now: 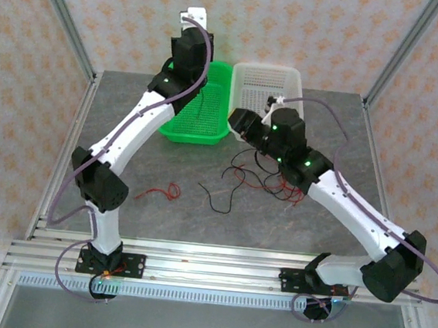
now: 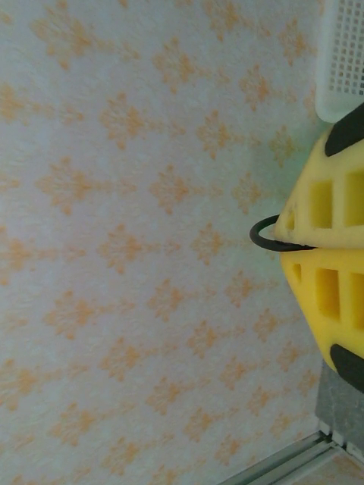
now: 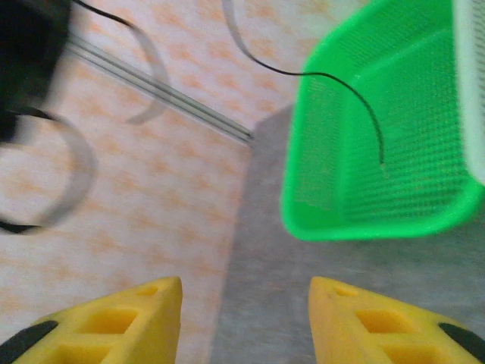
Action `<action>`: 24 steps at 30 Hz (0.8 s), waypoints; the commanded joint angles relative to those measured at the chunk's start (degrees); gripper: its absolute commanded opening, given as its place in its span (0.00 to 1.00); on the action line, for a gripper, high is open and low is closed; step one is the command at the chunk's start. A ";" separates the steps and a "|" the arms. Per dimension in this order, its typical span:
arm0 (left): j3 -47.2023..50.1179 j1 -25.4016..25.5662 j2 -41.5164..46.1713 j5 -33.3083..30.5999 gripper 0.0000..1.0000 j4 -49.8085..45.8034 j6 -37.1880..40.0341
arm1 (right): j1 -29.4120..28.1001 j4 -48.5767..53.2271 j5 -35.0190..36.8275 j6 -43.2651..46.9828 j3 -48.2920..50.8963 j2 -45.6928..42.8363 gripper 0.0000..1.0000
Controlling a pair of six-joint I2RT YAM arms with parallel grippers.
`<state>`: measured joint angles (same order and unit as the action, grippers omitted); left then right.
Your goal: Untangle the cables
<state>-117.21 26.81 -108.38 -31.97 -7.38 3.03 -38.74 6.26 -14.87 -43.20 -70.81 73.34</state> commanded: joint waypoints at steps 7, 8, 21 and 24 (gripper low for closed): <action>-1.18 -1.24 -8.07 0.89 0.00 3.83 -5.12 | 1.05 -3.19 2.80 -3.41 -6.03 -7.29 0.64; -0.61 -1.26 -8.69 1.15 0.00 3.98 -5.85 | 1.52 -3.67 2.22 -3.32 -5.73 -7.50 0.64; 14.45 -1.72 -10.65 6.83 0.00 7.87 -14.63 | 3.32 -13.06 -10.22 -8.62 -3.55 -1.62 0.64; 16.14 -2.06 -10.77 9.62 0.00 6.72 -16.12 | 3.39 -9.93 -7.33 -6.39 -3.10 -0.15 0.63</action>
<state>-101.91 25.69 -118.91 -25.30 -1.85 -9.98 -35.68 -2.61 -21.43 -50.13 -74.35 72.69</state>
